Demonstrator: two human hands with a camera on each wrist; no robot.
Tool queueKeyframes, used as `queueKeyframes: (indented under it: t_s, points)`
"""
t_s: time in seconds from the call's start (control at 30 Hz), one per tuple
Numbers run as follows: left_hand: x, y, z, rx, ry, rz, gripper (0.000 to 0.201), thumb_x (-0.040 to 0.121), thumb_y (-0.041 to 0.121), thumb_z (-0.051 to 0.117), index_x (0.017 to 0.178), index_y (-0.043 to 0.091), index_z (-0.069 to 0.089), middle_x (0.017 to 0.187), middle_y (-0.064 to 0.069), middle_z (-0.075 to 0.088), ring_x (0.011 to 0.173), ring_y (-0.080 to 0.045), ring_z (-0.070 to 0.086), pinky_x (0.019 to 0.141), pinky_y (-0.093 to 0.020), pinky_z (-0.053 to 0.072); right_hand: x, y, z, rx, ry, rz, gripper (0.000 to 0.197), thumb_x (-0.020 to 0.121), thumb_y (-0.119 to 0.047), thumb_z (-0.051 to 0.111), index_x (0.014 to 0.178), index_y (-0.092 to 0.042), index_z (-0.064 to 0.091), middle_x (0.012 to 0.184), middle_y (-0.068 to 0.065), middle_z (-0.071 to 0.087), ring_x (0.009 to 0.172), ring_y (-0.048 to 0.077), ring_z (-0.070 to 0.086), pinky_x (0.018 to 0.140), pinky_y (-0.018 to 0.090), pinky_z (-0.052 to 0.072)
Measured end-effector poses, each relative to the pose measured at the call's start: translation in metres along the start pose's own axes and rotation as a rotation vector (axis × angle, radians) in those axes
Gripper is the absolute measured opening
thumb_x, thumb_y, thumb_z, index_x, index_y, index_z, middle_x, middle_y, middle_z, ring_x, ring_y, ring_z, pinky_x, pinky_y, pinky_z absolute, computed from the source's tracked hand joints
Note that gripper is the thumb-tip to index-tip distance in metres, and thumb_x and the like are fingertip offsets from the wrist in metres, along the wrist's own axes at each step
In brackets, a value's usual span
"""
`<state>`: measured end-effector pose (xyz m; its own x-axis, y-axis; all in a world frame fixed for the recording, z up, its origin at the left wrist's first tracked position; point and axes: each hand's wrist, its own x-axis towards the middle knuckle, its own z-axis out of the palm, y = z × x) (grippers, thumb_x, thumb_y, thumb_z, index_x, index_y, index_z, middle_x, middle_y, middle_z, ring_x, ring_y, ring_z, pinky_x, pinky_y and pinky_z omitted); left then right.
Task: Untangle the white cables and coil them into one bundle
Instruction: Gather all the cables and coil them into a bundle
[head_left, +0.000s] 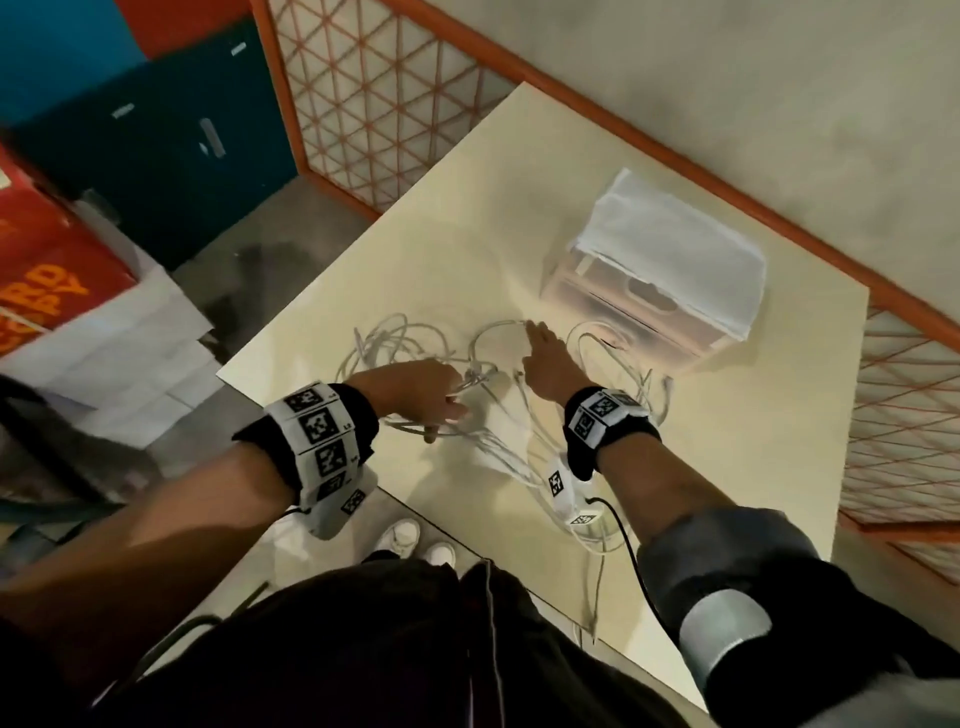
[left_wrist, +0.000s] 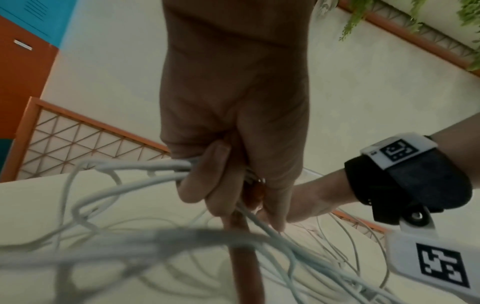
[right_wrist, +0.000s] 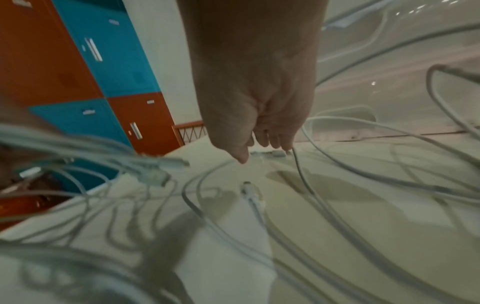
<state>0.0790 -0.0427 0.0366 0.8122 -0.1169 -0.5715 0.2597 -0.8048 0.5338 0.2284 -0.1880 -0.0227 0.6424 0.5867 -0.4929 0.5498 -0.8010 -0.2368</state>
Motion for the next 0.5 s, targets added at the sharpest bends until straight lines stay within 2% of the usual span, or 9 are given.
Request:
queueKeyframes:
  t_s: [0.07,0.17,0.2,0.27,0.33,0.4,0.5]
  points:
    - [0.0,-0.001,-0.002,-0.001,0.012,0.026,0.031,0.098,0.032,0.047,0.077,0.009,0.047,0.095,-0.008,0.074,0.075,-0.015,0.055,0.067,-0.025,0.035,0.005,0.004,0.008,-0.022,0.032,-0.006,0.064,0.097,-0.012,0.045,0.148,0.002,0.009,0.156,0.022,0.014,0.145,0.034,0.015,0.116,0.037,0.014]
    - [-0.003,-0.002,-0.008,-0.074,0.047,0.094,0.034,0.099,0.03,0.046,0.088,0.0,0.058,0.1,-0.004,0.073,0.081,-0.015,0.057,0.077,-0.025,0.042,0.005,0.007,0.013,-0.138,0.187,-0.006,0.058,0.093,-0.015,0.051,0.142,0.0,0.025,0.143,0.02,0.034,0.131,0.037,0.032,0.105,0.04,0.03]
    - [-0.004,-0.002,-0.01,-0.106,0.066,0.11,0.035,0.098,0.03,0.046,0.091,-0.002,0.06,0.098,-0.003,0.073,0.078,-0.012,0.056,0.077,-0.021,0.042,0.005,0.006,0.013,-0.157,0.226,0.009,0.054,0.093,-0.014,0.051,0.14,-0.001,0.029,0.14,0.02,0.036,0.129,0.037,0.034,0.105,0.041,0.031]
    - [-0.006,-0.001,-0.015,-0.17,0.092,0.121,0.035,0.098,0.031,0.048,0.088,-0.002,0.057,0.088,-0.001,0.074,0.072,-0.007,0.056,0.069,-0.013,0.038,0.005,0.007,0.014,-0.17,0.234,0.059,0.043,0.095,-0.016,0.046,0.134,0.0,0.035,0.136,0.02,0.041,0.127,0.037,0.037,0.103,0.042,0.031]
    - [-0.005,-0.002,-0.019,-0.219,0.117,0.121,0.033,0.097,0.033,0.05,0.079,0.006,0.051,0.073,0.0,0.072,0.066,-0.005,0.057,0.07,-0.02,0.039,0.007,0.012,0.017,-0.128,0.22,0.094,0.036,0.098,-0.019,0.041,0.127,0.003,0.039,0.131,0.023,0.048,0.125,0.038,0.04,0.1,0.043,0.034]
    - [-0.006,-0.004,-0.024,-0.259,0.171,0.12,0.035,0.096,0.037,0.051,0.072,0.012,0.046,0.062,0.003,0.061,0.055,-0.001,0.053,0.065,-0.025,0.04,0.007,0.017,0.019,-0.083,0.208,0.065,0.032,0.097,-0.015,0.041,0.122,0.005,0.043,0.126,0.025,0.052,0.12,0.04,0.045,0.096,0.041,0.035]
    - [-0.004,-0.004,-0.031,-0.385,0.28,0.116,0.037,0.095,0.039,0.051,0.072,0.015,0.036,0.065,0.002,0.04,0.059,-0.013,0.039,0.063,-0.029,0.033,0.005,0.021,0.011,0.241,0.281,-0.033,0.022,0.09,-0.004,0.047,0.11,0.002,0.054,0.113,0.024,0.055,0.101,0.033,0.054,0.085,0.038,0.039]
